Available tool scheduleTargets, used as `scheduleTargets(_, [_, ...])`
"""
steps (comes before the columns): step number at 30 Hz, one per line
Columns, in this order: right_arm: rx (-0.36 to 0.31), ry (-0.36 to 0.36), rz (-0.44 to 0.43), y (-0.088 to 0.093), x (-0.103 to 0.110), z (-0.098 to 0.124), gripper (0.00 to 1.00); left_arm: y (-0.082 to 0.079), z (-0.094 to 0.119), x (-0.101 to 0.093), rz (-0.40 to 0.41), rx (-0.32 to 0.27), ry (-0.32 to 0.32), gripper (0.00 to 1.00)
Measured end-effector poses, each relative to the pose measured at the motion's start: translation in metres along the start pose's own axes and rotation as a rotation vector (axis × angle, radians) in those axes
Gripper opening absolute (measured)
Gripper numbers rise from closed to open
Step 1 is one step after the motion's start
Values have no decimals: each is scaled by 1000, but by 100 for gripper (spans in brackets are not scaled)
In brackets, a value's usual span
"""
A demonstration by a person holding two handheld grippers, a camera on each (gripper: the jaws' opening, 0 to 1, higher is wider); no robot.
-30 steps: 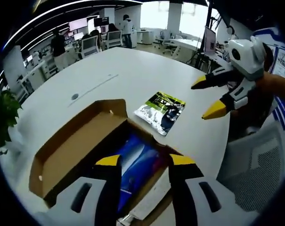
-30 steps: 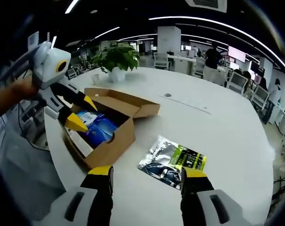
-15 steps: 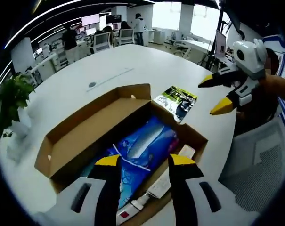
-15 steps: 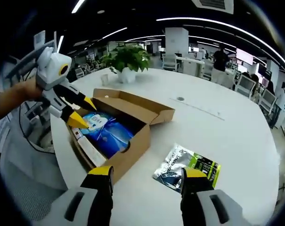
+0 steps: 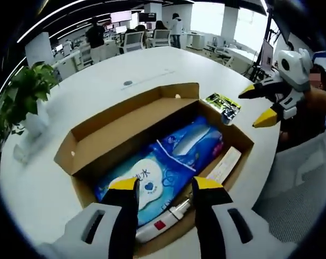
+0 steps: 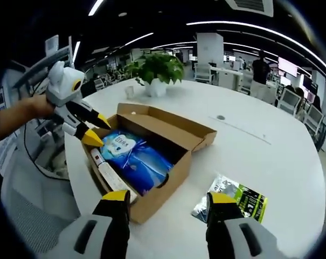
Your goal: Operate the shoe box by opening the lid, removing the specified soft item, and placing it in the target area until the item is outside and the box remains undamaged.
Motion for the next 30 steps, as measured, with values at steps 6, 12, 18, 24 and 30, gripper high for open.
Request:
scheduleTargets(6, [-5,-29,11,-5,12,-8,53,11,11,12,37,-4,-37,39])
scheduleTargets(12, [-10,-57,21,-11,22,-16,52,23,19,22,78,-11,-61,39])
scheduleTargets(18, [-13,-82,32,-15,32,-24,51,32,26,27,105,-12,-77,39])
scheduleTargets(24, [-13,-113,44,-18,45,-34,50,40,34,30,133,-23,-90,39])
scheduleTargets(30, [-17,-138,52,-20,56,-44,48,45,41,30,152,-36,-98,40])
Point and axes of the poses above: the point that each gripper's makers call its tool centre point, and the gripper's own axes: z roughly backward along the fingers, x roughly to its left, y roughly out of its underside, the point moved 6 cm from there along z, roughly backward along the fingers, and after that the axes turned 4 degrees about -z, right-handed, at the moved point
